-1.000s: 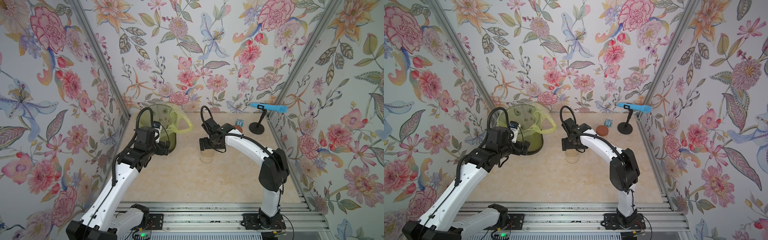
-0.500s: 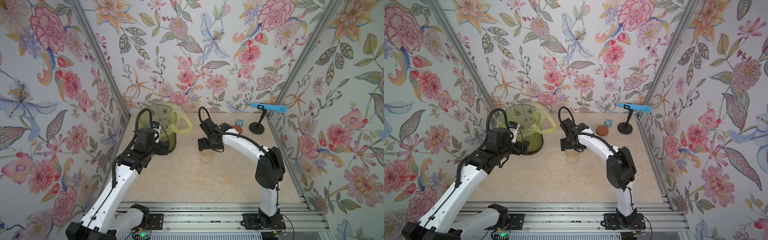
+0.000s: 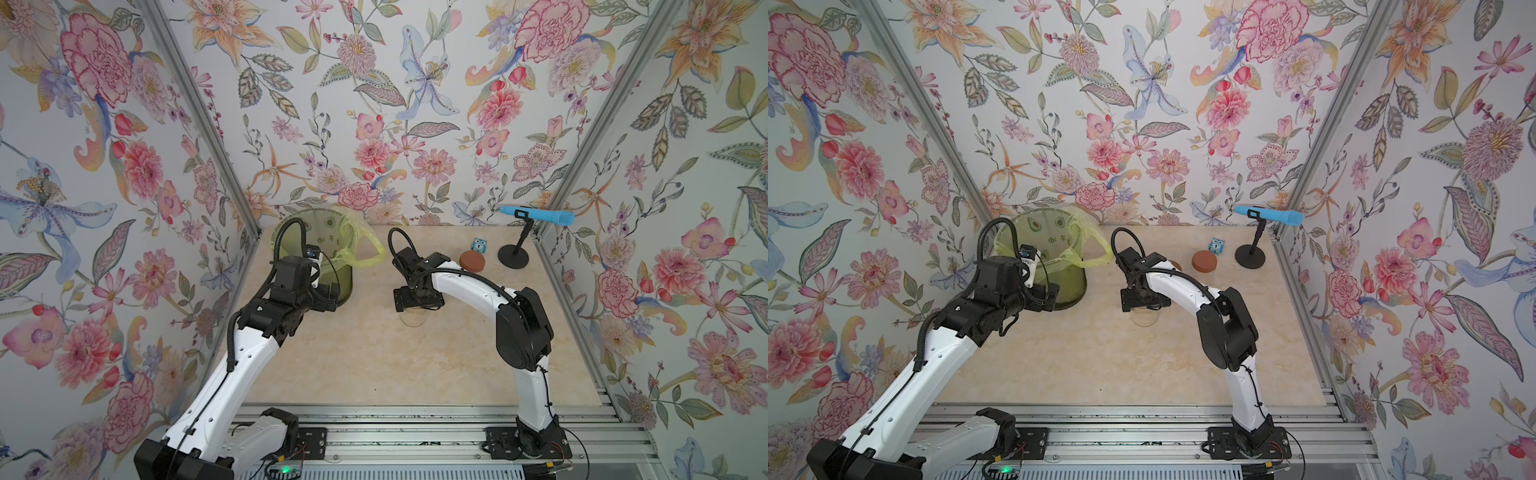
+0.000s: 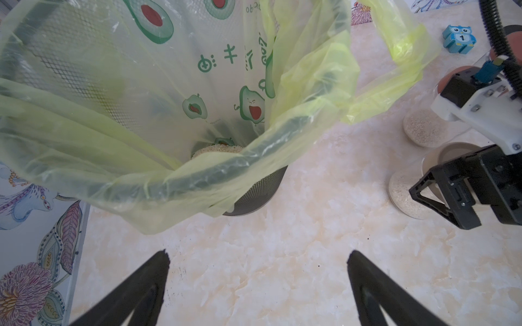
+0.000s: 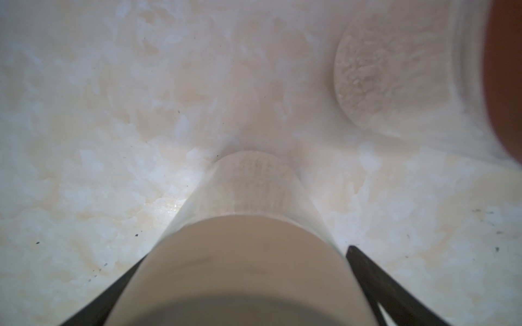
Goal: Empty moldy rice from jars
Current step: Pick up the jar from the center of the board.
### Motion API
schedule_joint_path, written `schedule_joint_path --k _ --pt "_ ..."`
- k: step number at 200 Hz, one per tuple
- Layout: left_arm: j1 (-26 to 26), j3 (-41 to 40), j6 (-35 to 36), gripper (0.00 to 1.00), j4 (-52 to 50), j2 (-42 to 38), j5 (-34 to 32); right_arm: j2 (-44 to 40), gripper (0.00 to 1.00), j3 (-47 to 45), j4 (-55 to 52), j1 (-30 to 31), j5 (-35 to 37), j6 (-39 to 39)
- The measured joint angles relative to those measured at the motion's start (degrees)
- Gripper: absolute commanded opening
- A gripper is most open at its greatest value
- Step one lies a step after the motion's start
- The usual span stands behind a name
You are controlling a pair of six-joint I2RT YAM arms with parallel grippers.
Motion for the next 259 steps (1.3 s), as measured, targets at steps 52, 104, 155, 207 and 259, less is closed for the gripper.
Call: schedule_joint_path --k 52,104,155,207,259 --pt "0.0 0.5 -1.5 1.0 -0.9 0.4 0.3 1.8 1.0 1.7 0.0 0.0 1.3 -0.4" --pt "0.0 -2.2 -2.6 1.0 1.6 -2.3 3.7 2.7 0.92 3.0 0.0 0.0 2.1 -0.9" --pt "-0.1 -6.4 -2.4 1.0 5.5 -3.6 6.7 2.7 0.42 3.0 0.1 0.0 1.9 -1.5" --pt "-0.2 -10.2 -0.5 1.0 11.5 -6.4 9.5 2.5 0.09 3.3 -1.4 -0.5 0.4 -2.9" --pt "-0.3 -15.7 2.7 1.0 18.8 -7.7 12.6 0.6 0.06 4.8 -5.9 -1.9 -2.8 -5.3"
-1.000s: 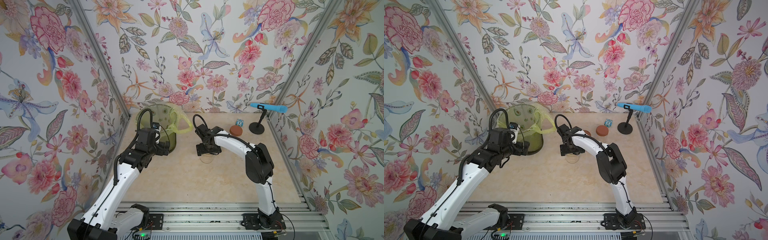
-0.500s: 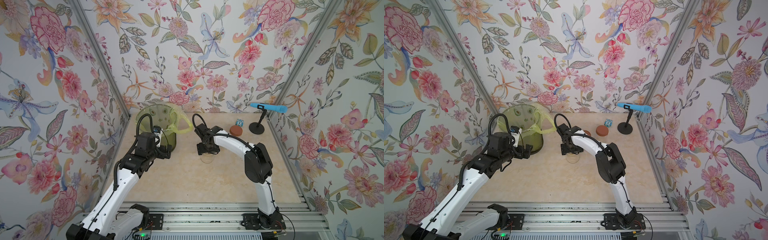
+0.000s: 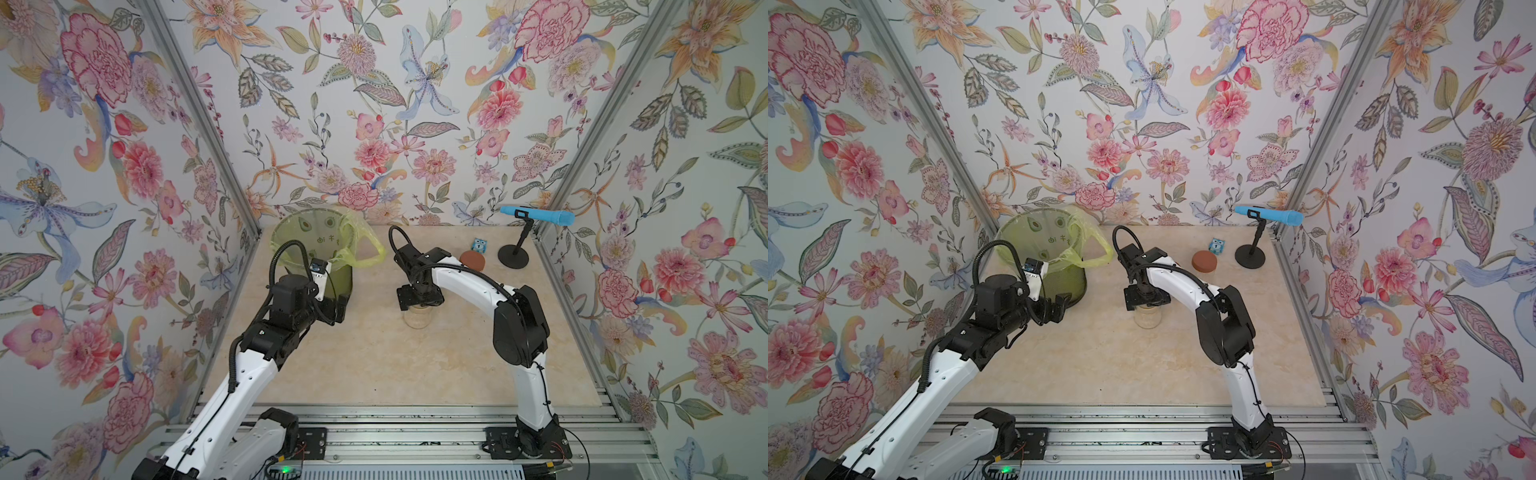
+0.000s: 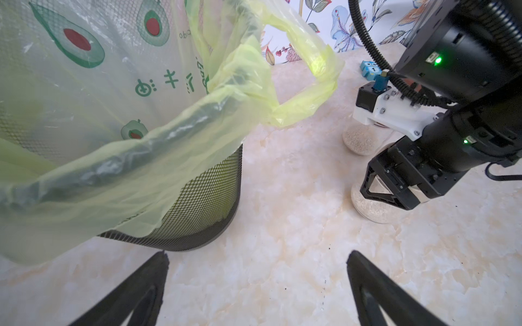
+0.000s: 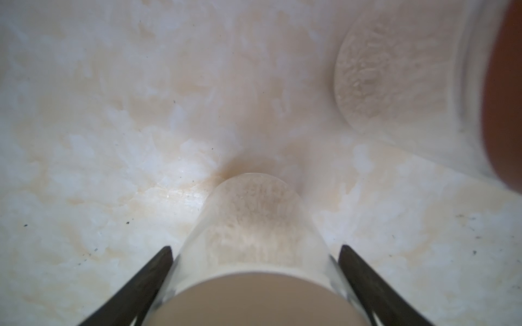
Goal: Empty moldy rice from jars
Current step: Pick up the jar from the center of the board.
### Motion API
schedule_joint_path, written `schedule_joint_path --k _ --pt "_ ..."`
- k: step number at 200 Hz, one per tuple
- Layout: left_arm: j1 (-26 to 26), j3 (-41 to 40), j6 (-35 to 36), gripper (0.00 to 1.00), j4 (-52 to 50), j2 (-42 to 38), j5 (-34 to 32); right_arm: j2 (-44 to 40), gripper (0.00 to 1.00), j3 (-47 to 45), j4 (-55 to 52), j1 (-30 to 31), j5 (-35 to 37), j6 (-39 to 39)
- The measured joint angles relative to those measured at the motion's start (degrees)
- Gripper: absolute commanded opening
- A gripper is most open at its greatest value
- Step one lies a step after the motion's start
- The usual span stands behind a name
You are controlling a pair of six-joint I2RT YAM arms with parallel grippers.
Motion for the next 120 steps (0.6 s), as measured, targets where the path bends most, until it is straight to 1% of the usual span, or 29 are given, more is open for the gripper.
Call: schedule_joint_path --k 36,65,84,120 --pt "0.0 -3.2 1.9 1.0 6.4 0.0 5.6 -3.8 0.06 1.6 -2.6 -1.4 -2.7 -1.3" --pt "-0.9 -4.7 3.1 1.0 11.8 0.7 8.4 -6.2 0.06 3.4 -4.3 -2.0 -5.5 -2.1" --pt "-2.8 -5.9 4.6 1.0 14.8 1.4 9.2 -7.1 0.06 4.9 -5.6 -2.6 -7.8 -2.7" --pt "-8.1 -6.8 8.2 1.0 18.0 3.3 9.2 -7.3 0.06 8.0 -7.9 -3.8 -10.3 -3.4"
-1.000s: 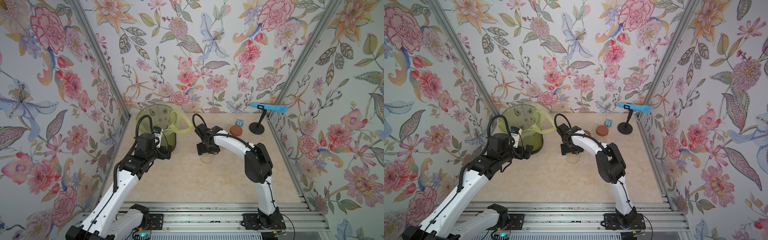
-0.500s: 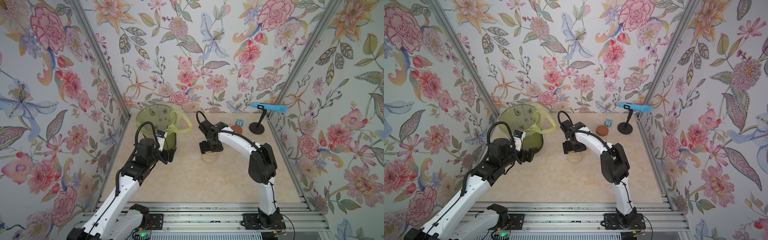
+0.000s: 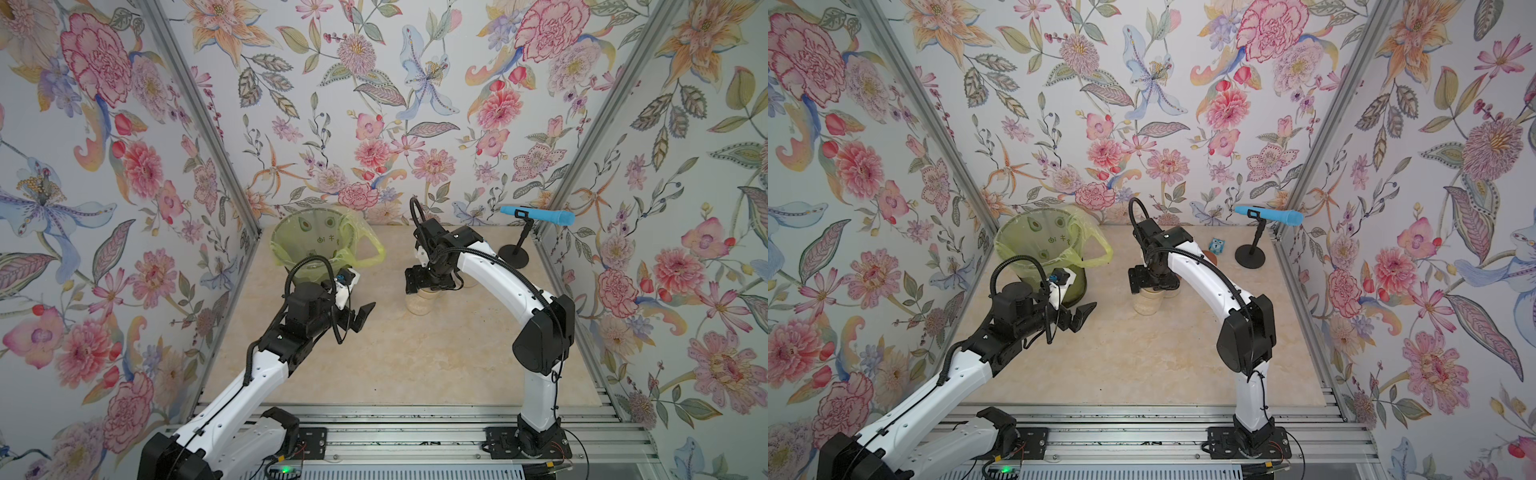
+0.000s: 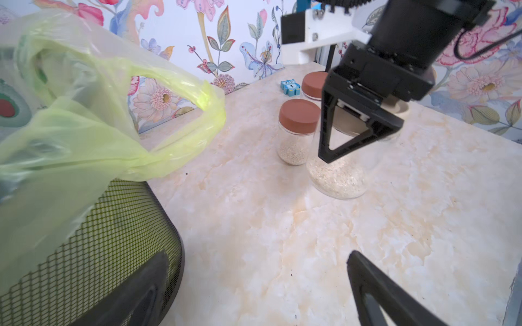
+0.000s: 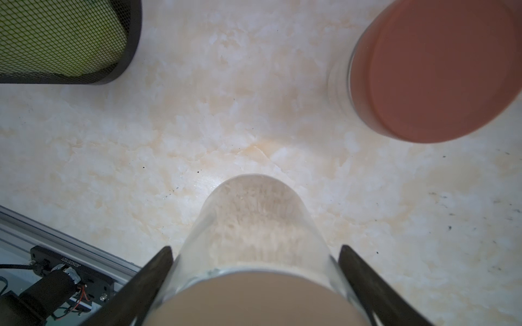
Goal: Empty moldy rice from jars
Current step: Pick up the jar from the center of the board.
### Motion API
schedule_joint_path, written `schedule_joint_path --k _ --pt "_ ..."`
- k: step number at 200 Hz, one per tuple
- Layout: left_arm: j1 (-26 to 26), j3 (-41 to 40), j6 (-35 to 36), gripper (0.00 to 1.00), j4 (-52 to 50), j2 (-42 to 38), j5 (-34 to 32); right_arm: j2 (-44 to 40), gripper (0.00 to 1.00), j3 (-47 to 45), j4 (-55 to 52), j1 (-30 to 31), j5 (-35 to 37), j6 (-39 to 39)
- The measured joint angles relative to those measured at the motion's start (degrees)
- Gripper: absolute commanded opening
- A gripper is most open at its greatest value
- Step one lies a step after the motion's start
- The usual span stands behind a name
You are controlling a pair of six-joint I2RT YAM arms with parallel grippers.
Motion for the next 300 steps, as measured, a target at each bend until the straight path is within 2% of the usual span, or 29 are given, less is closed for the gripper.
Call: schedule_joint_path --k 57,130,194,300 --pt "-7.0 0.0 4.3 1.0 1.5 4.1 -2.4 -1.9 0.06 3.1 -2.6 -0.7 -4.5 -0.9" --pt "-11.1 0.0 5.3 1.0 7.7 7.1 -3.6 -3.5 0.03 4.3 -3.1 -0.8 -12.0 -1.0" --pt "-11.9 0.0 5.4 1.0 11.8 10.0 -3.1 -3.5 0.0 4.3 -3.1 -0.7 -19.1 -1.0" --pt "-12.2 0.5 5.4 1.0 15.4 12.3 -1.9 -3.5 0.0 3.0 -1.0 -1.6 -29.6 -1.0"
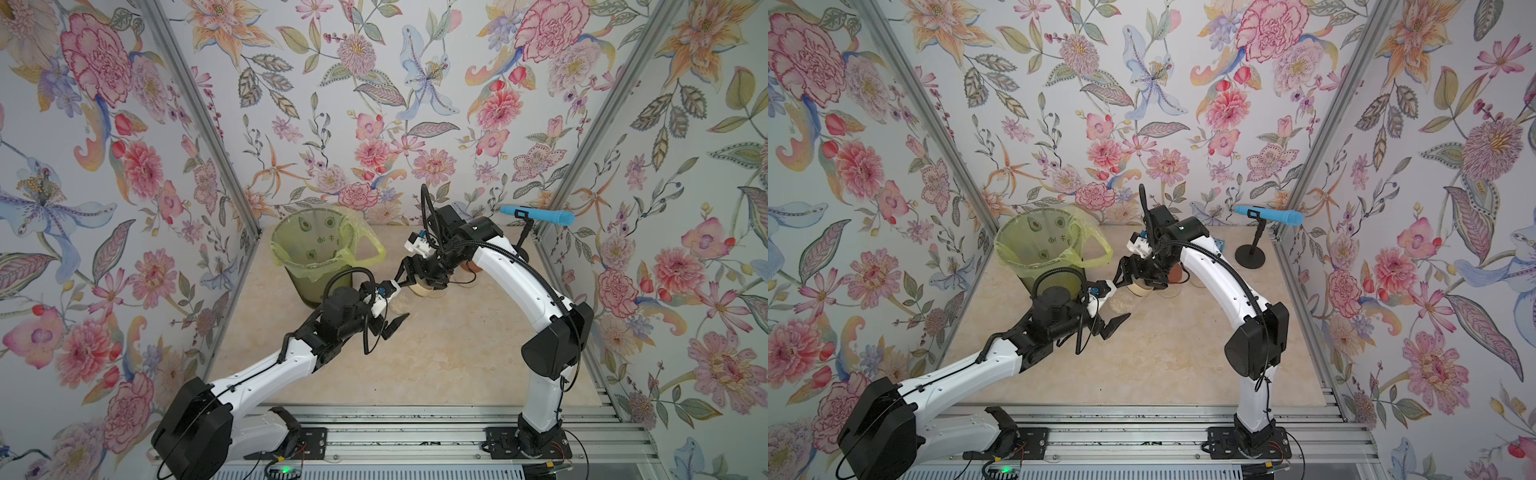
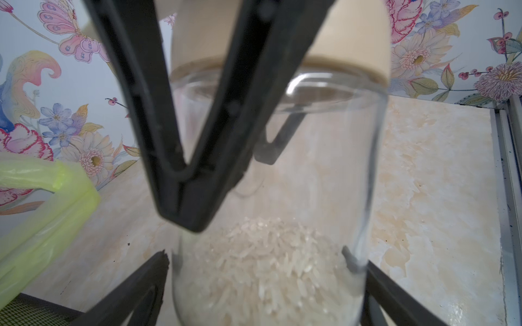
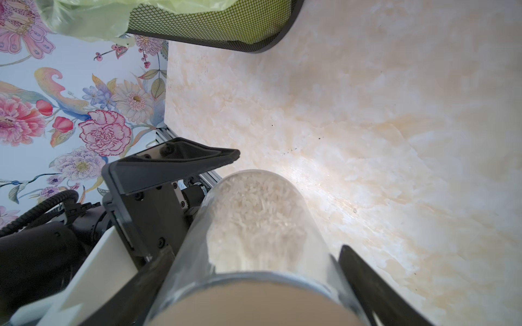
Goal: Empty moldy rice from jars
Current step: Pick up the jar from the center of the board.
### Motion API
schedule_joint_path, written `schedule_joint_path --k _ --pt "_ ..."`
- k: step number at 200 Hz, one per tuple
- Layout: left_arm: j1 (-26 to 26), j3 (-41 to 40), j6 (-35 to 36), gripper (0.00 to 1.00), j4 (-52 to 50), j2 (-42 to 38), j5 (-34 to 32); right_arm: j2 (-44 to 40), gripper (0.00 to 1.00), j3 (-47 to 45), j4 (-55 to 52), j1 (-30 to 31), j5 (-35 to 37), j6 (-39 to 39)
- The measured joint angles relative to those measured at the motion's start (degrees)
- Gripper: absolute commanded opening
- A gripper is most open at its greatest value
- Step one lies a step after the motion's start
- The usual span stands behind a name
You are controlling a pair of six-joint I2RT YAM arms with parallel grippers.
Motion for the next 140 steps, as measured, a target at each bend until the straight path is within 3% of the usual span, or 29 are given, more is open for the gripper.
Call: schedule_joint_path --k 140 --pt "-0.4 0.5 0.4 0.98 0.2 0.8 -0.1 -0.1 0.01 -3.3 2.6 1.1 -3.1 0.4"
